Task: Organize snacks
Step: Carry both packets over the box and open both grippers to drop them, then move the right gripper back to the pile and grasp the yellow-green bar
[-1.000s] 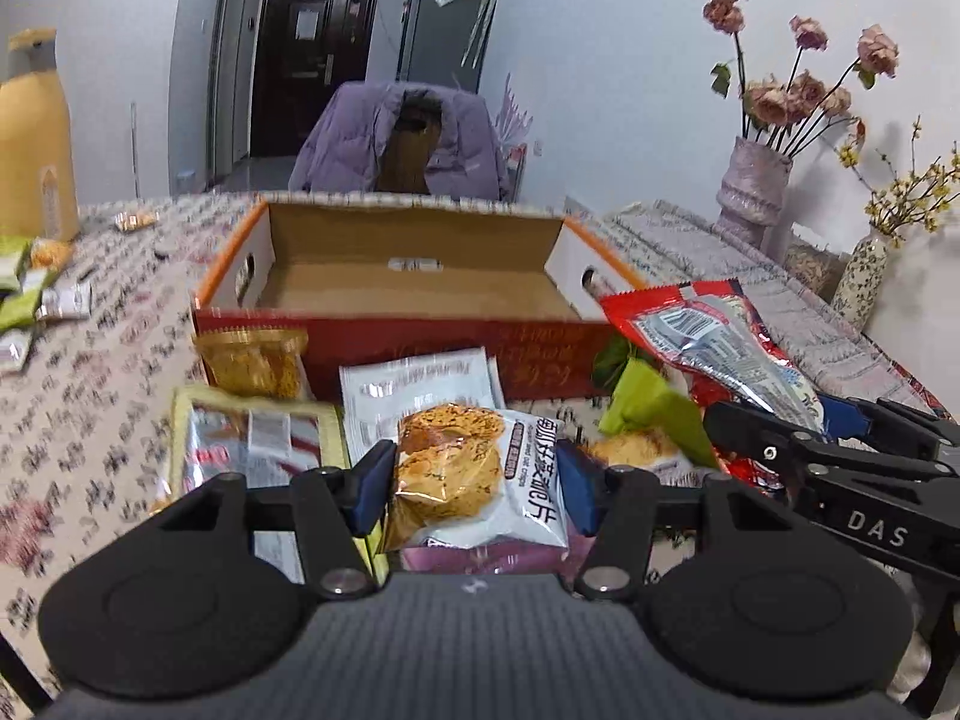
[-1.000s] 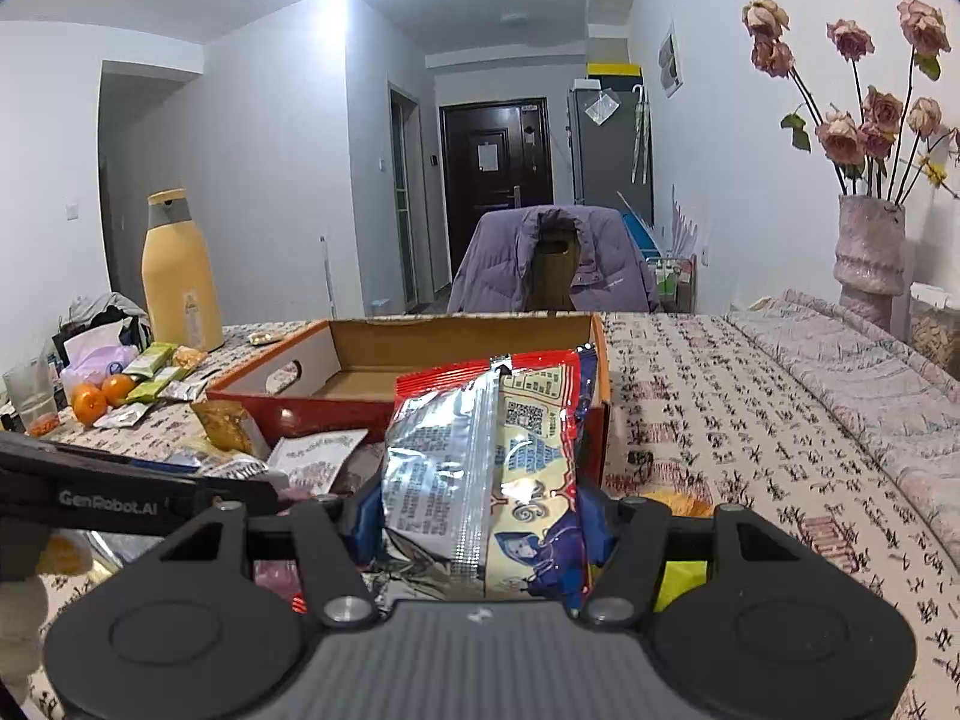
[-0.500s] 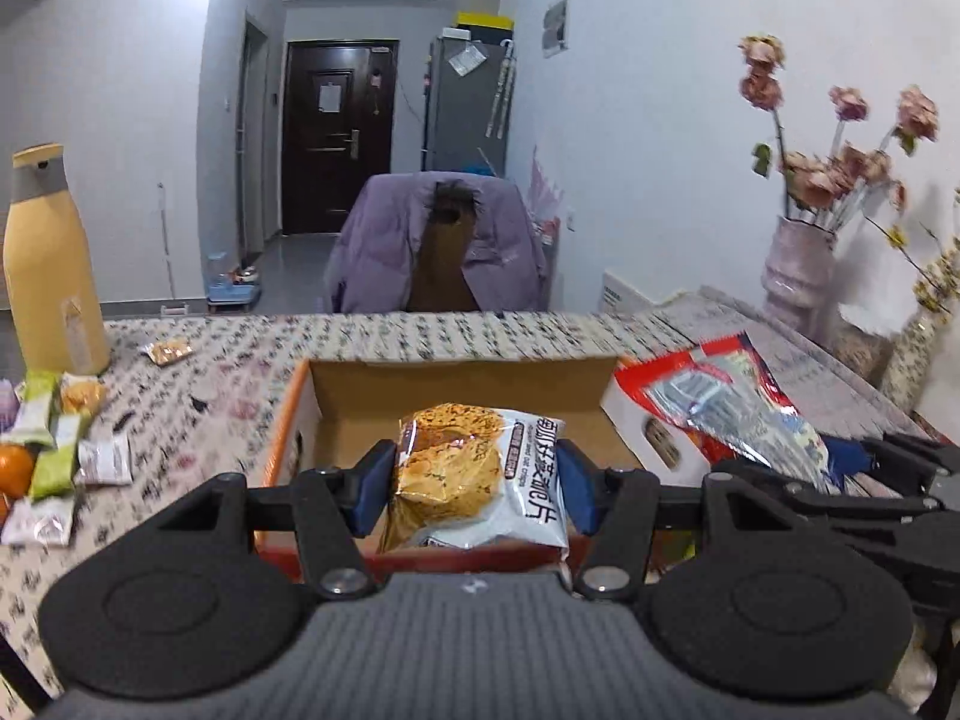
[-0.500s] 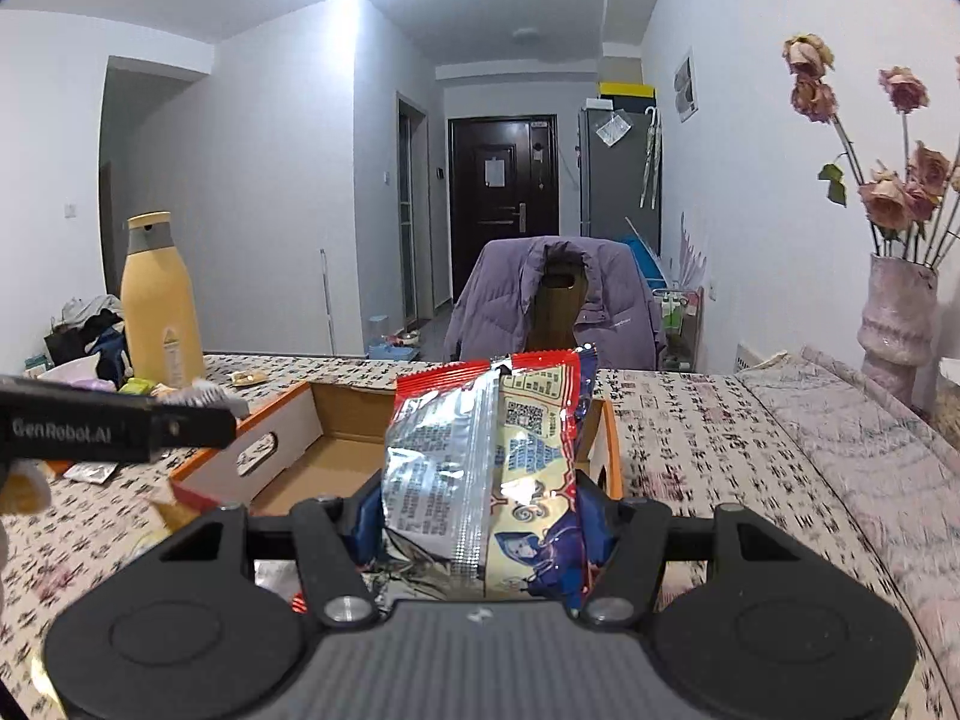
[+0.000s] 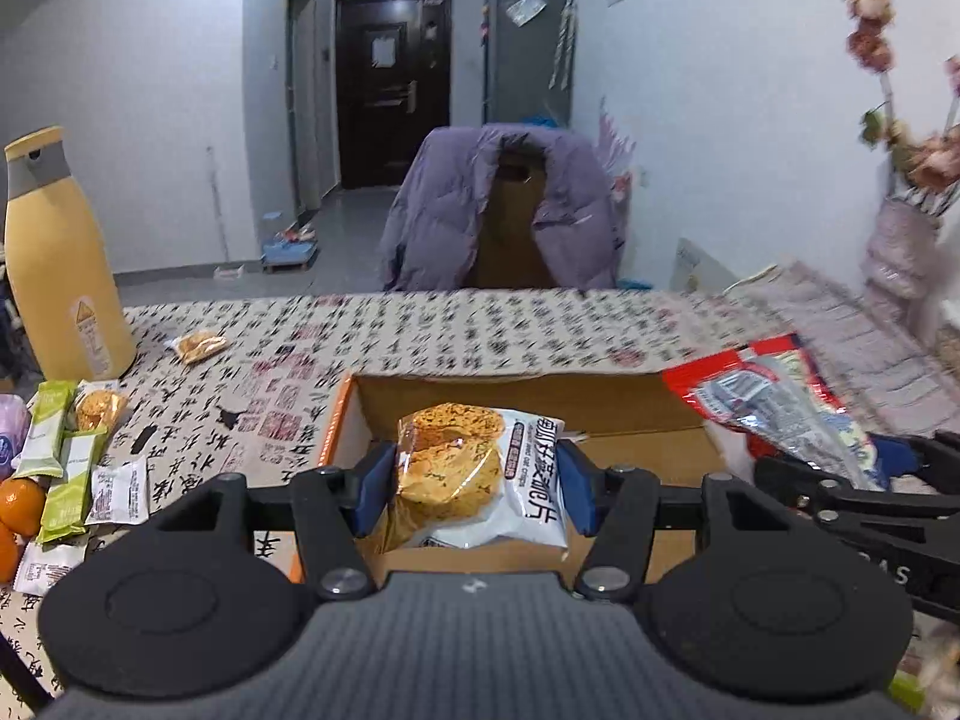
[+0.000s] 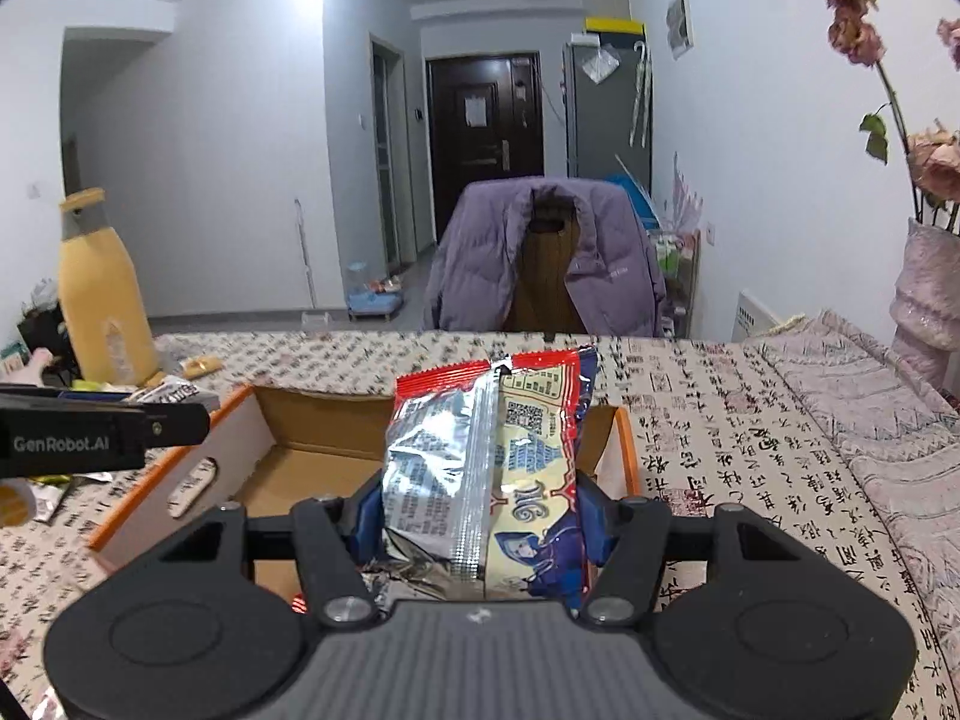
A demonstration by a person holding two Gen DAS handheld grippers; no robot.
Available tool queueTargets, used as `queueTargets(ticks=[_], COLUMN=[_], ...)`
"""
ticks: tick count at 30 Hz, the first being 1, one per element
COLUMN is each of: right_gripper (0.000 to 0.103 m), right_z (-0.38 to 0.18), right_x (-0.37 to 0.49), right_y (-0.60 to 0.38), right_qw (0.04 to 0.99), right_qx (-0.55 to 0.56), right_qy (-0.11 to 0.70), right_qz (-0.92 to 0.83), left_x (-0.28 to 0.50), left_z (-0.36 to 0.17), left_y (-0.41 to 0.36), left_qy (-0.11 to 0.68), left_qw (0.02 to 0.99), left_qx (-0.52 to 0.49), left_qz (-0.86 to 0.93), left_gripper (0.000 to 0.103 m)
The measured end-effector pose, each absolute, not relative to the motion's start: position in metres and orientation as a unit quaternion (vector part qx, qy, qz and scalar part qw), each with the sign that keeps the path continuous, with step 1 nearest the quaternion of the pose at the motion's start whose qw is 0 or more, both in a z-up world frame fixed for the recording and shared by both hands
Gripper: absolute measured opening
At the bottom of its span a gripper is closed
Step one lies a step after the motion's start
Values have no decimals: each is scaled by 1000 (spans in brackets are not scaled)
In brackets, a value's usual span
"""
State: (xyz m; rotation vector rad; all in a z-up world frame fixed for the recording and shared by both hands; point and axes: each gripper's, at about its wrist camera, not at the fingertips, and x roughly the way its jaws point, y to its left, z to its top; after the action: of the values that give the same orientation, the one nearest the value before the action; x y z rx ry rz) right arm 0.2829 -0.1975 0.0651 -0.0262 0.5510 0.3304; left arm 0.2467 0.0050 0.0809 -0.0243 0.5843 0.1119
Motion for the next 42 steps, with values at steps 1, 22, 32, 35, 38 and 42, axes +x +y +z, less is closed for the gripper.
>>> queueTargets(ticks=[1,22,32,35,38,42], right_gripper=[60,98,103,103,103,103], right_z=[61,4,27,35,44,53], right_x=[289,306,279,268,255,237], right_y=[-194,-170,-183,-188,-193,-199], right_qw=[947,930,943,947,951,955], right_qx=[-16,-47,-31,-26,-22,-19], right_qy=[278,331,287,274,260,243], right_qz=[159,151,164,166,169,170], left_x=[254,295,268,257,245,227], left_z=[75,14,37,44,51,60], left_y=[5,16,15,15,17,18], left_qy=[295,361,303,291,279,258], left_qw=[953,928,950,954,958,964], left_qx=[-5,4,-14,-19,-29,-33], left_qz=[65,91,71,67,62,56], left_gripper=[58,93,103,103,103,103])
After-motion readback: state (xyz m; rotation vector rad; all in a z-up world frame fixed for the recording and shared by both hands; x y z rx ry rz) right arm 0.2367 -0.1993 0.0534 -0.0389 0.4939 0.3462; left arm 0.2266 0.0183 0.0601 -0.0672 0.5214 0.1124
